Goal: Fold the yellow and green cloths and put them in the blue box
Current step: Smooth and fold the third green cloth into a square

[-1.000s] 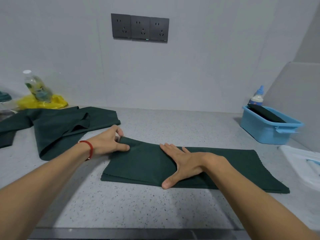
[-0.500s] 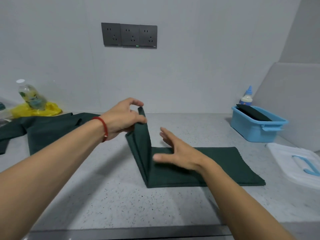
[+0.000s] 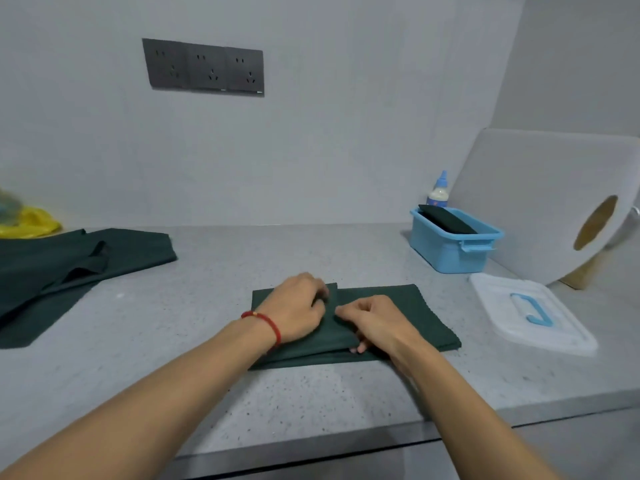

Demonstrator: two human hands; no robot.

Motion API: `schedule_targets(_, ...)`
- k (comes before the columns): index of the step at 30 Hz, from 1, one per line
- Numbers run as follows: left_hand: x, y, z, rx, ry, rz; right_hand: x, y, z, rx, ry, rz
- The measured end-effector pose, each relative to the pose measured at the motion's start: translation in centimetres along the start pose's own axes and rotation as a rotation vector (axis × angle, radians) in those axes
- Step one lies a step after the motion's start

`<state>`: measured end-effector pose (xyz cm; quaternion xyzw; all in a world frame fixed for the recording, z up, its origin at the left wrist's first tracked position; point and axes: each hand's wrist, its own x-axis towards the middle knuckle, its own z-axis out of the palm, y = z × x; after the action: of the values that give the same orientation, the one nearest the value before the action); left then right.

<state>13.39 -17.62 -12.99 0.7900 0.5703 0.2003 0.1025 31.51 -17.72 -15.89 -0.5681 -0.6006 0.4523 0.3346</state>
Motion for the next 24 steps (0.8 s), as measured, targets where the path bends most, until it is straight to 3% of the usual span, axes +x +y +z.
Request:
schedule_targets(3, -1.1, -1.1, 1.8, 0.079, -0.073, 0.08, 0.1, 0.3, 0.0, -0.027, 0.009, -0.027)
schedule_targets(16, -1.4, -1.6, 4.2, 0.198, -0.214, 0.007, 0.3, 0.5, -0.6, -0.111, 0.023, -0.008)
schedule_targets(18, -1.2, -1.6, 4.3, 0.215, -0.235, 0.0, 1.0, -0.1, -2.0, -0.337, 0.121, -0.042)
schedule_targets(20, -0.8, -1.2, 3.8, 0.229, -0.284, -0.006, 2.4, -0.5, -4.4, -0.741, 0.327, -0.136)
schedule_targets(21, -0.5, -1.0, 3.4, 0.233, -0.324, -0.011, 3.3, -0.6, -5.6, -0.915, 0.347, -0.16)
schedule_targets(24, 0.6, -0.4, 2.0, 0.26, -0.464, -0.028, 5.5, -0.2, -8.4, -1.113, 0.136, -0.011)
